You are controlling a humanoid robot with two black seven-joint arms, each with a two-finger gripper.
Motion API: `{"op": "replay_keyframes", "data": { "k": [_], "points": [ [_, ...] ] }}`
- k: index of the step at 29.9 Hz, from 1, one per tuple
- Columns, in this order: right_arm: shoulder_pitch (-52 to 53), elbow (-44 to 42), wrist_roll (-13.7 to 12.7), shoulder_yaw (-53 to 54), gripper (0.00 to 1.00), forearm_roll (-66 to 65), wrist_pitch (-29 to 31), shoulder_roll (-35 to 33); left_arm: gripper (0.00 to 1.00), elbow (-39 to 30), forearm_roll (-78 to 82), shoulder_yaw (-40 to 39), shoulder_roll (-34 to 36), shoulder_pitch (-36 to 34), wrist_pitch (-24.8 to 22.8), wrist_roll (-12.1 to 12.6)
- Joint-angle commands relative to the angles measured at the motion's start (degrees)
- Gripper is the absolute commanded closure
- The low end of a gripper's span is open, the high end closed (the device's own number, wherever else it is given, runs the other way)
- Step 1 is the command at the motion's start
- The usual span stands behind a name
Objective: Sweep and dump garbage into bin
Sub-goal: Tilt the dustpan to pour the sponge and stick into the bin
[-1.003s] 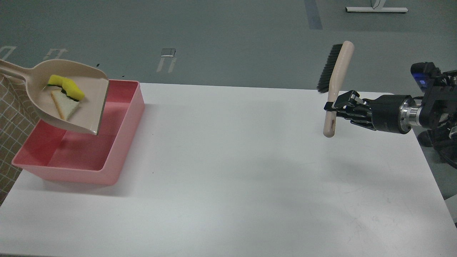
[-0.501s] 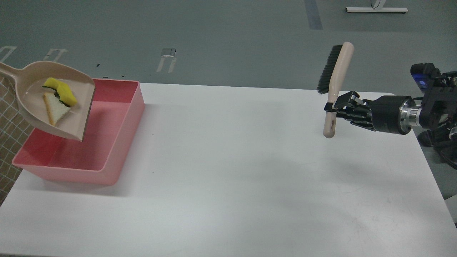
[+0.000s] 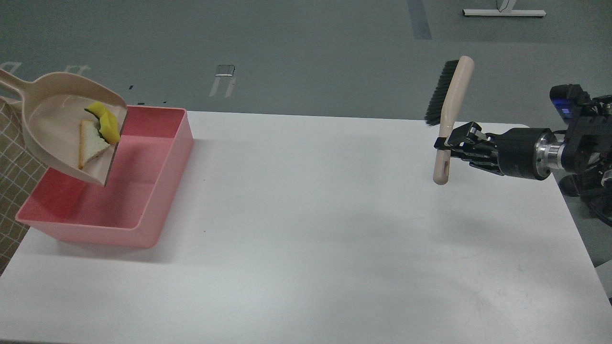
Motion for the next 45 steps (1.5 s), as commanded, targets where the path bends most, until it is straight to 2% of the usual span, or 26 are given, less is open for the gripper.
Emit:
{"op": "replay_keyframes", "data": {
  "k": [1, 14, 16, 19, 23, 27, 29, 36, 45],
  "points": [
    [-0.06, 0.0, 0.02, 0.1, 1.0, 0.0, 0.0, 0.0, 1.0, -2.0, 2.13, 0.01, 1.27, -1.39, 0.12, -0.01],
    [0.02, 0.0, 0.02, 0.01, 1.0, 0.0, 0.0, 0.61, 1.0, -2.62, 3.9, -0.6, 2.06, -5.34, 0.03, -0.01],
    [-0.06, 0.0, 0.02, 0.01, 1.0, 0.0, 0.0, 0.61, 1.0, -2.62, 2.67, -0.78, 2.68, -7.01, -1.37, -0.01],
    [0.02, 0.09, 0.02, 0.1, 1.0, -0.09, 0.0, 0.96, 1.0, -2.62, -2.41, -0.78, 2.68, -9.12, -6.71, -0.01],
    [0.02, 0.09, 0.02, 0.1, 1.0, 0.0, 0.0, 0.97, 1.0, -2.71, -7.7, -0.87, 1.98, -10.44, -11.03, -0.01],
    [0.02, 0.09, 0.02, 0.02, 1.0, 0.0, 0.0, 0.97, 1.0, -5.95, -11.74, -1.31, 1.98, -10.45, -11.83, -0.01],
    [0.02, 0.09, 0.02, 0.1, 1.0, 0.0, 0.0, 0.97, 1.0, -9.2, -13.77, -1.39, 1.72, -10.27, -11.57, -0.01],
    [0.02, 0.0, 0.02, 0.01, 1.0, 0.0, 0.0, 1.67, 1.0, -12.29, -16.58, -1.4, -2.5, -10.1, -10.43, -0.01],
    [0.11, 0.0, -0.24, 0.1, 1.0, -0.18, 0.0, 2.37, 1.0, -18.18, -16.94, -0.69, -9.78, -7.2, -3.15, -0.01]
  ]
}}
